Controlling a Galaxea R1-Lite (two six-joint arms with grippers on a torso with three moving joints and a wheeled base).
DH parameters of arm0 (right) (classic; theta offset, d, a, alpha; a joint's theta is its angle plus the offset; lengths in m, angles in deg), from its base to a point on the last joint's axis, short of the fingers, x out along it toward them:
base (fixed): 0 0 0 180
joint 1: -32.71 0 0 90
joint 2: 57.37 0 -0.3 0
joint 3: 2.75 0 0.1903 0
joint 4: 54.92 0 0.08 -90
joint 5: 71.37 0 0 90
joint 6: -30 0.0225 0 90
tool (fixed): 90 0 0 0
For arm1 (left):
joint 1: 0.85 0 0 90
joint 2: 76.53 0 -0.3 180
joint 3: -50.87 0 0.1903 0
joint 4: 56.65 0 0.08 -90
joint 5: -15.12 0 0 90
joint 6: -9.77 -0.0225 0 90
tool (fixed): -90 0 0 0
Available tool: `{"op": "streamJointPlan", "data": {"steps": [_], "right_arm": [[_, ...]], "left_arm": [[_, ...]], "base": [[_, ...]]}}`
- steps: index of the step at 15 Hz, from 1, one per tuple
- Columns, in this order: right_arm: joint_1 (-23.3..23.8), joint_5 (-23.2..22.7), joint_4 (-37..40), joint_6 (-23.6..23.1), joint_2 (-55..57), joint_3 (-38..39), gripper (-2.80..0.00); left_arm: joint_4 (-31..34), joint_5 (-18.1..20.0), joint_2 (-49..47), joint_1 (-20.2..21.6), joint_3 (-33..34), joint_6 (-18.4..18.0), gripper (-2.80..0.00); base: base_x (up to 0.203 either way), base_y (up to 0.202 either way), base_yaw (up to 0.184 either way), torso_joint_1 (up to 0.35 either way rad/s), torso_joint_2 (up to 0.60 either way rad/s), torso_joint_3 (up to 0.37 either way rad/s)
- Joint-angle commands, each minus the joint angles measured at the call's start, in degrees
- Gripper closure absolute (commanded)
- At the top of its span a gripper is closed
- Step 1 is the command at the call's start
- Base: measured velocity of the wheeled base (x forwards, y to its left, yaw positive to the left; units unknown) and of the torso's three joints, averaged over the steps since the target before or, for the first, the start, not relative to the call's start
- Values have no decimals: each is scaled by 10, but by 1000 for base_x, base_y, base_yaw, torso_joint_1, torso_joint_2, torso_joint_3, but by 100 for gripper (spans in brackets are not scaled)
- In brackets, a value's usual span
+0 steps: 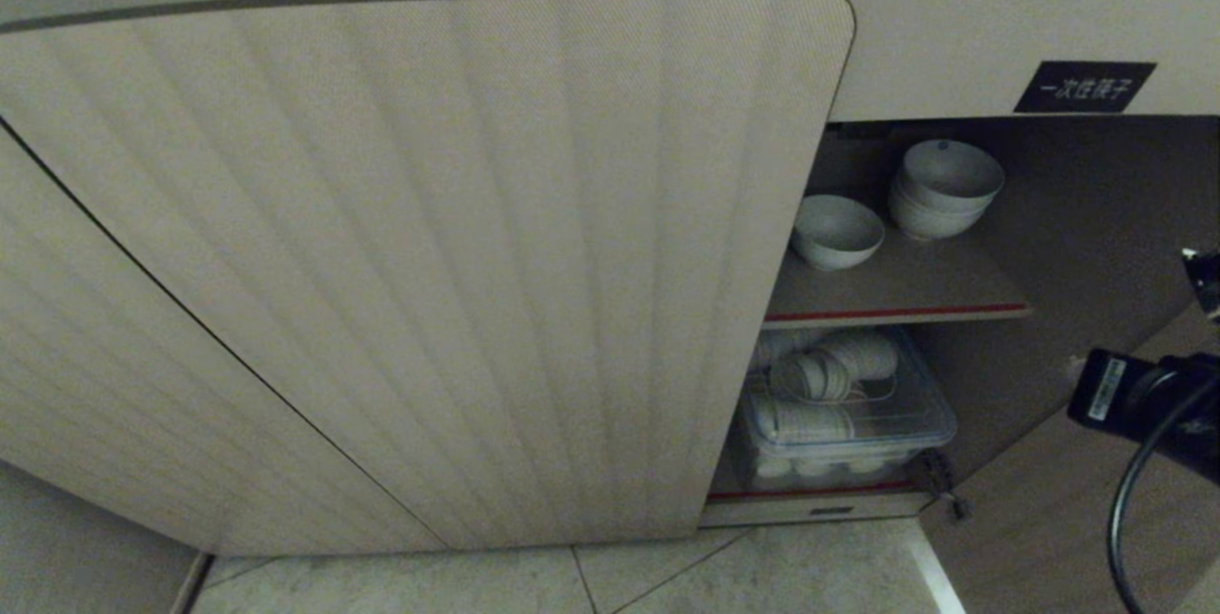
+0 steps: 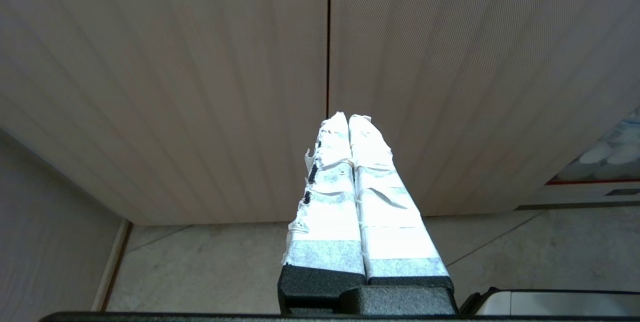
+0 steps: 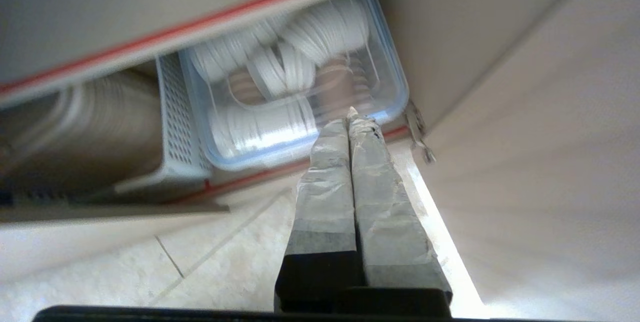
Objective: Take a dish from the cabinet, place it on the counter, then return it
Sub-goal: Close the cabinet door
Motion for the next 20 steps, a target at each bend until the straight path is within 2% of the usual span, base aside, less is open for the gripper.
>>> {"op": "streamJointPlan", "data": {"steps": [1,7,12,16,18,20], "right_arm": [[0,1,-1,-8,-37,26,0],[-1,2,3,-24,-103,48,0],[0,3,46,-48,-174,58,0],[24,-1,59,-53,-228,99,0],[40,-18,53,-68,-256,134,0],[68,-55,48,-87,-294,161,0]], "left_arm": [[0,0,0,0,0,0,0],[0,0,0,0,0,0,0],[0,0,0,0,0,0,0],[0,0,0,0,0,0,0],[0,0,0,0,0,0,0],[0,-1,0,0,0,0,0]], "base": [[0,0,0,0,0,0],[0,0,0,0,0,0],[0,0,0,0,0,0],[0,0,0,0,0,0],[0,0,0,0,0,0],[0,0,0,0,0,0]]}}
